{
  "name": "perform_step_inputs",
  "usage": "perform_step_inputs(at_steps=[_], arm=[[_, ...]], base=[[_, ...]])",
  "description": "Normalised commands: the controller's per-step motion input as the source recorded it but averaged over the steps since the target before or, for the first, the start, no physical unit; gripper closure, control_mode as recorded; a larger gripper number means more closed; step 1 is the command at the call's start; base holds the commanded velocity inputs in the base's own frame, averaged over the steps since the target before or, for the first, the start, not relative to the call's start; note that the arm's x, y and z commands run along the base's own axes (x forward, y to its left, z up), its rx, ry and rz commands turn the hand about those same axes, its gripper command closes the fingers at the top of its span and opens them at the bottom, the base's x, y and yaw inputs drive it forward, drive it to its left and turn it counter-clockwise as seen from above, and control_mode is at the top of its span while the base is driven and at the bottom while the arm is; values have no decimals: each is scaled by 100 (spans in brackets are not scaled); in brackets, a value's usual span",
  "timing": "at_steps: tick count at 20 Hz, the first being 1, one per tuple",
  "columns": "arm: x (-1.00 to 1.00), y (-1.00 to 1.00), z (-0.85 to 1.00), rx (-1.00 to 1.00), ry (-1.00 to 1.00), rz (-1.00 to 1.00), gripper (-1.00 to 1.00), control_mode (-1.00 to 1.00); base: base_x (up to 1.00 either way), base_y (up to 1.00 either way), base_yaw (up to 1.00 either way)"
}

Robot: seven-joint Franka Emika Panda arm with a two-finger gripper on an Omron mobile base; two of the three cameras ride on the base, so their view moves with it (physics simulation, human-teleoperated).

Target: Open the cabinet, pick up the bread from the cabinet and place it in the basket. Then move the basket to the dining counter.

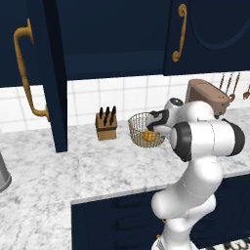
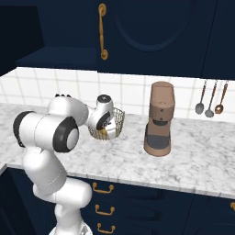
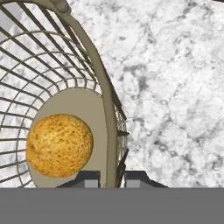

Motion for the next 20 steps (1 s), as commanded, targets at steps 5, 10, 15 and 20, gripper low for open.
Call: perform_step_inputs(at_steps=[5,10,15,20], arm=[[-72,0,1,0,-9,-7,100,-100],[-81,0,32,0,-17,-8,100,-100],[-63,6,83,-4,-3,-4,100,-100],[-63,0,100,-5,11,0,100,-100]], base=[[0,0,0],[0,0,0],[0,0,0],[0,0,0]])
